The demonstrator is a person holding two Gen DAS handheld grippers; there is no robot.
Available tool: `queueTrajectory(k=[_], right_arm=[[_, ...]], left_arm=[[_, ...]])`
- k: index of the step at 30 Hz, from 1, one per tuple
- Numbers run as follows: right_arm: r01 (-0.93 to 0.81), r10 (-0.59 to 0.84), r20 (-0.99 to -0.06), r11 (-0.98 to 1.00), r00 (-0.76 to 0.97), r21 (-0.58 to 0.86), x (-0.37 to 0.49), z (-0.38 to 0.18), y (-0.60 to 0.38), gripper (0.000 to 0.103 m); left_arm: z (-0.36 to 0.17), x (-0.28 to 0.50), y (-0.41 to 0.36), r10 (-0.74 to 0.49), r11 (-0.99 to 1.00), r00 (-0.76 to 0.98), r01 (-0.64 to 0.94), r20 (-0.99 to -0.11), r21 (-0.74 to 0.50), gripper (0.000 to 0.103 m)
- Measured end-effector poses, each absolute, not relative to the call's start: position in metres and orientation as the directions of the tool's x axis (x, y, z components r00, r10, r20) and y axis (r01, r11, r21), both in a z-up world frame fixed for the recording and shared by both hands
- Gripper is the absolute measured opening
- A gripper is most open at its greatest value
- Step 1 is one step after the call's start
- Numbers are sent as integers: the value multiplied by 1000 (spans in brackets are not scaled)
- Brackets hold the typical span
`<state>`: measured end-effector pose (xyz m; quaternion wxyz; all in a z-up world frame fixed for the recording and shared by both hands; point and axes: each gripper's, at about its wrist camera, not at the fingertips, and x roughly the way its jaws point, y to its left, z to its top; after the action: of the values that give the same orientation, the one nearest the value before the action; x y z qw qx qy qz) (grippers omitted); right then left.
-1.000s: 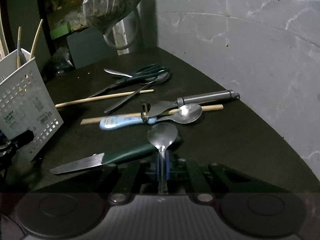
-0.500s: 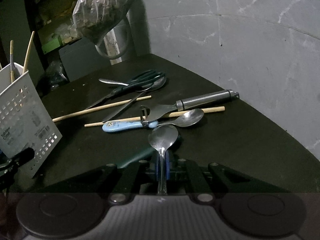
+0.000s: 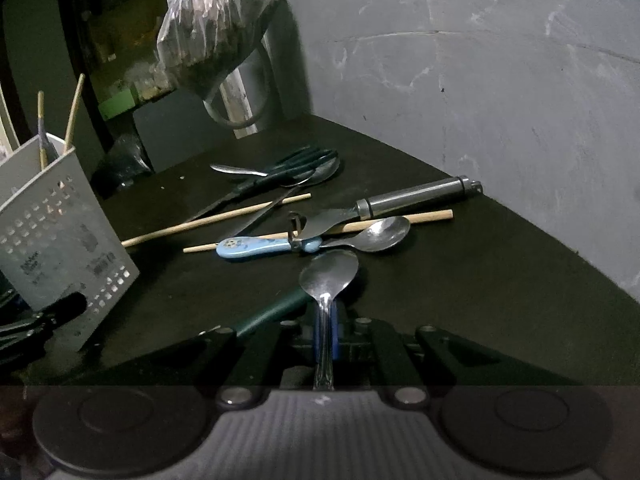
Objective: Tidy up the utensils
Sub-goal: 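Lift the silver spoon with the right tool toward the basket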
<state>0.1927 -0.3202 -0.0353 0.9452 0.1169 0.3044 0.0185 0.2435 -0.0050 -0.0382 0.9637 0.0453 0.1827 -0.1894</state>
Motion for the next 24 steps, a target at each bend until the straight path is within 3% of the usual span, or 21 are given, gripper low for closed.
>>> queueTrajectory(k=[15,24], right_arm=[[-98,223,-363,938,905,332,161,-28,-329,6],[-171,280,-299,924,912,343,165,-22,-323,3]], left_arm=[[-38,245,-7,-340,924,862,380,-376,37,76],[-38,245,-8,-337,925,862,379,-379,41,76]])
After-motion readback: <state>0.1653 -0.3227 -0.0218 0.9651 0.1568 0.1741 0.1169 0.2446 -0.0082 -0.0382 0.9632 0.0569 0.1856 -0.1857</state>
